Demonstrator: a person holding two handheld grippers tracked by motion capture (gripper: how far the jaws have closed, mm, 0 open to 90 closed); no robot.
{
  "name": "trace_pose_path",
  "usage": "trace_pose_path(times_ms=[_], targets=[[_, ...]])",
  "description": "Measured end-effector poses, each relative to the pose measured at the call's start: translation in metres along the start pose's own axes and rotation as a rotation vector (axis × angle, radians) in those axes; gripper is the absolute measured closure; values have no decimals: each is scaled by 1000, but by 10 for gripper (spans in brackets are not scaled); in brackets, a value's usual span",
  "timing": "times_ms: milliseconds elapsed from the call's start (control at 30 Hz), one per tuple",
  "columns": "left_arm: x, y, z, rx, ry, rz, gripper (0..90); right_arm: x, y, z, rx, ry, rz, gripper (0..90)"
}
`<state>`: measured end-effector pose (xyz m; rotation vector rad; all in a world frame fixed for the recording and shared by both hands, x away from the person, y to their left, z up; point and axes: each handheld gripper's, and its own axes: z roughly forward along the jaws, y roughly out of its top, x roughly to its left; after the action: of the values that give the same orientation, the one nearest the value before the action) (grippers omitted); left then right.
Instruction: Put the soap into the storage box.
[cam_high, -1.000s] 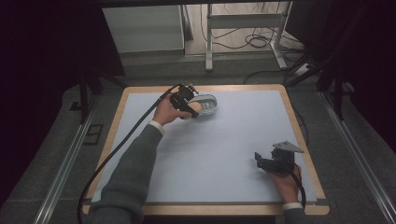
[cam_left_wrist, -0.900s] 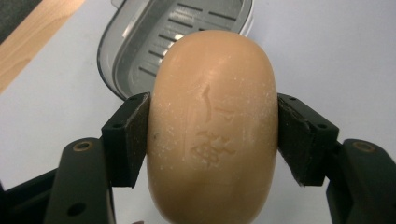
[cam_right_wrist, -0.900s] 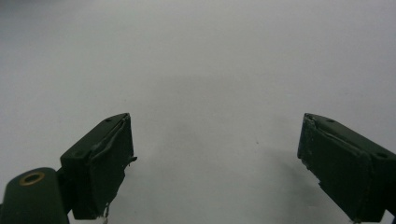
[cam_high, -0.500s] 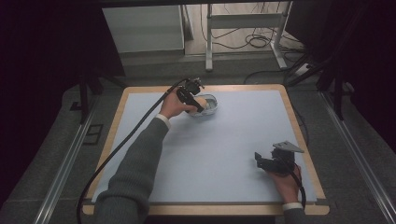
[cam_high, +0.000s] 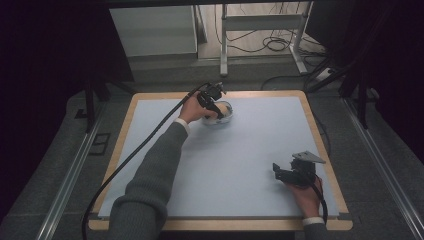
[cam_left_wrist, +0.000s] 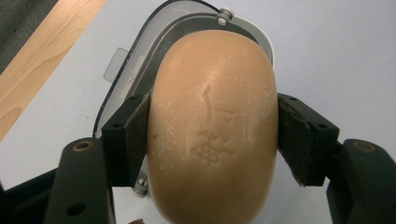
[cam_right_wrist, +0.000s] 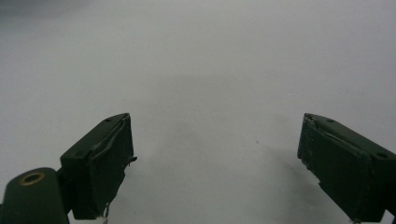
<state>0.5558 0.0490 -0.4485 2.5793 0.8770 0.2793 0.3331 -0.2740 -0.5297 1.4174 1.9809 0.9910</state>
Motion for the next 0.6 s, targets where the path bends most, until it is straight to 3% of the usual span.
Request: trace_pose_path(times_ms=[233, 400, 600], targets=[[4, 0, 8, 11, -9, -11, 321, 0, 0, 0, 5, -3, 1, 107], [4, 2, 1, -32, -26, -36, 310, 0, 0, 1, 6, -7, 1, 107], [-6, -2, -12, -36, 0, 0, 289, 0, 0, 1, 6, -8, 1, 107]])
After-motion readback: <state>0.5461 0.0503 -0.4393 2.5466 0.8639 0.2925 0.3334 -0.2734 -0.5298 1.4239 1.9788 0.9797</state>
